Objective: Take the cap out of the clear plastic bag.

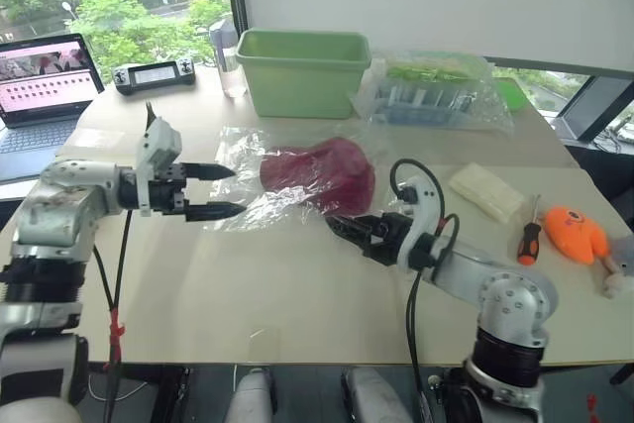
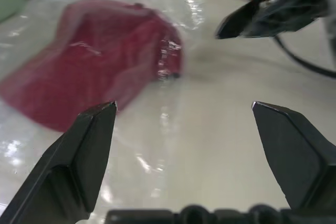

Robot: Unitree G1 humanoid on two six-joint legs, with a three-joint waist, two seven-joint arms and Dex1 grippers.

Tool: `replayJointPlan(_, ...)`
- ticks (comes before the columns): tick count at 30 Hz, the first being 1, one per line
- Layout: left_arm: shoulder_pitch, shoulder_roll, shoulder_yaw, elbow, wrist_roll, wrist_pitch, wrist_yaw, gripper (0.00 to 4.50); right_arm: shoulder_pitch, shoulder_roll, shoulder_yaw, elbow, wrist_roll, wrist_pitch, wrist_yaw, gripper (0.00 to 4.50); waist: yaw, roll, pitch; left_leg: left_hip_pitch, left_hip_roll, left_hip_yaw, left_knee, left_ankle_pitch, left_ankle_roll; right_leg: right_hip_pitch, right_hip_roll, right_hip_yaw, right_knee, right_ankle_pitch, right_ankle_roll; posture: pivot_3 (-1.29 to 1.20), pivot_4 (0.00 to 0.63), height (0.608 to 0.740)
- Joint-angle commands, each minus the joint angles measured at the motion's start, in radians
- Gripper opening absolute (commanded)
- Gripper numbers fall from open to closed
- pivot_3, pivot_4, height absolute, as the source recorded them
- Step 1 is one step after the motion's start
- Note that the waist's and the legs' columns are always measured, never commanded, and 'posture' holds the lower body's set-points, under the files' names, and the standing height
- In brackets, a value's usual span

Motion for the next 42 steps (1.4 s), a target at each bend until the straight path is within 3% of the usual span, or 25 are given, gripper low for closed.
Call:
replayJointPlan(1, 0.038, 0.041, 0.087, -0.106, -0.114, 0.083, -0.037, 4.41, 0.043, 0.043, -0.055, 0.062, 0.046, 0.002, -0.01, 4.5, 0.003, 0.0, 0.0, 0.0, 0.0, 0.0, 0.0, 0.0, 0.0, 0.0, 0.0, -0.001, 0.0, 0.0, -0.001, 0.0, 0.15, 0.737)
replayJointPlan(5, 0.093, 0.075, 0.136, -0.158, -0.158, 0.113, -0.039, 4.41, 0.022, 0.128, -0.115, 0.184, 0.08, -0.025, -0.04, 4.5, 0.001, 0.001, 0.0, -0.001, 0.002, 0.0, 0.0, 0.0, 0.0, 0.0, 0.0, -0.004, 0.0, -0.001, -0.002, 0.0, 0.15, 0.737)
replayJointPlan(12, 0.125, 0.083, 0.156, -0.199, -0.175, 0.122, 0.0, 4.41, -0.129, 0.161, -0.11, 0.461, 0.001, -0.245, -0.047, 4.5, -0.003, 0.001, 0.001, 0.002, 0.006, 0.001, -0.002, 0.0, 0.0, 0.001, 0.002, -0.007, 0.0, -0.005, -0.006, 0.0, 0.15, 0.737)
replayJointPlan(21, 0.127, 0.079, 0.16, -0.22, -0.184, 0.119, 0.036, 4.41, -0.357, 0.096, -0.048, 1.021, -0.158, -0.642, 0.023, 4.5, -0.028, 0.001, 0.0, 0.006, 0.008, 0.001, -0.003, 0.0, -0.001, 0.005, 0.003, -0.007, 0.0, -0.004, -0.008, 0.0, 0.15, 0.737)
replayJointPlan(24, 0.145, 0.081, 0.168, -0.234, -0.186, 0.114, 0.045, 4.5, -0.399, 0.084, -0.051, 1.161, -0.176, -0.745, 0.047, 3.82, -0.032, 0.0, -0.001, 0.011, 0.008, 0.001, -0.003, -0.001, -0.001, 0.009, 0.003, -0.008, 0.0, -0.005, -0.01, 0.0, 0.15, 0.737)
replayJointPlan(27, 0.163, 0.085, 0.181, -0.241, -0.187, 0.116, 0.052, 4.5, -0.422, 0.082, -0.07, 1.236, -0.174, -0.814, 0.059, 2.77, -0.035, 0.0, -0.001, 0.021, 0.008, 0.0, -0.005, -0.004, -0.007, 0.02, 0.003, -0.008, -0.003, -0.005, -0.011, 0.0, 0.15, 0.737)
replayJointPlan(35, 0.197, 0.093, 0.193, -0.271, -0.197, 0.113, 0.054, 4.5, -0.392, 0.059, -0.047, 1.177, -0.145, -0.828, 0.214, 0.1, -0.035, -0.002, -0.006, 0.022, 0.01, -0.002, -0.007, -0.005, -0.008, 0.021, -0.002, -0.017, -0.011, -0.006, -0.012, 0.0, 0.15, 0.737)
replayJointPlan(37, 0.195, 0.089, 0.195, -0.28, -0.206, 0.116, 0.059, 4.5, -0.33, 0.018, 0.072, 1.03, -0.174, -0.743, 0.339, 0.04, -0.029, -0.001, -0.005, 0.02, 0.01, -0.002, -0.008, -0.005, -0.008, 0.021, -0.003, -0.018, -0.015, -0.005, -0.013, 0.0, 0.15, 0.737)
replayJointPlan(40, 0.19, 0.088, 0.189, -0.28, -0.21, 0.111, 0.06, 4.5, -0.188, -0.164, 0.372, 0.702, -0.252, -0.652, 0.588, 0.04, -0.016, 0.001, -0.004, 0.015, 0.009, -0.001, -0.008, -0.005, -0.008, 0.018, -0.005, -0.019, -0.016, -0.007, -0.011, 0.0, 0.15, 0.737)
replayJointPlan(42, 0.188, 0.086, 0.188, -0.279, -0.213, 0.109, 0.061, 4.5, -0.136, -0.262, 0.47, 0.58, -0.282, -0.637, 0.676, 0.04, -0.007, 0.003, -0.003, 0.008, 0.009, 0.001, -0.008, -0.005, -0.008, 0.015, -0.006, -0.019, -0.015, -0.009, -0.012, 0.0, 0.15, 0.737)
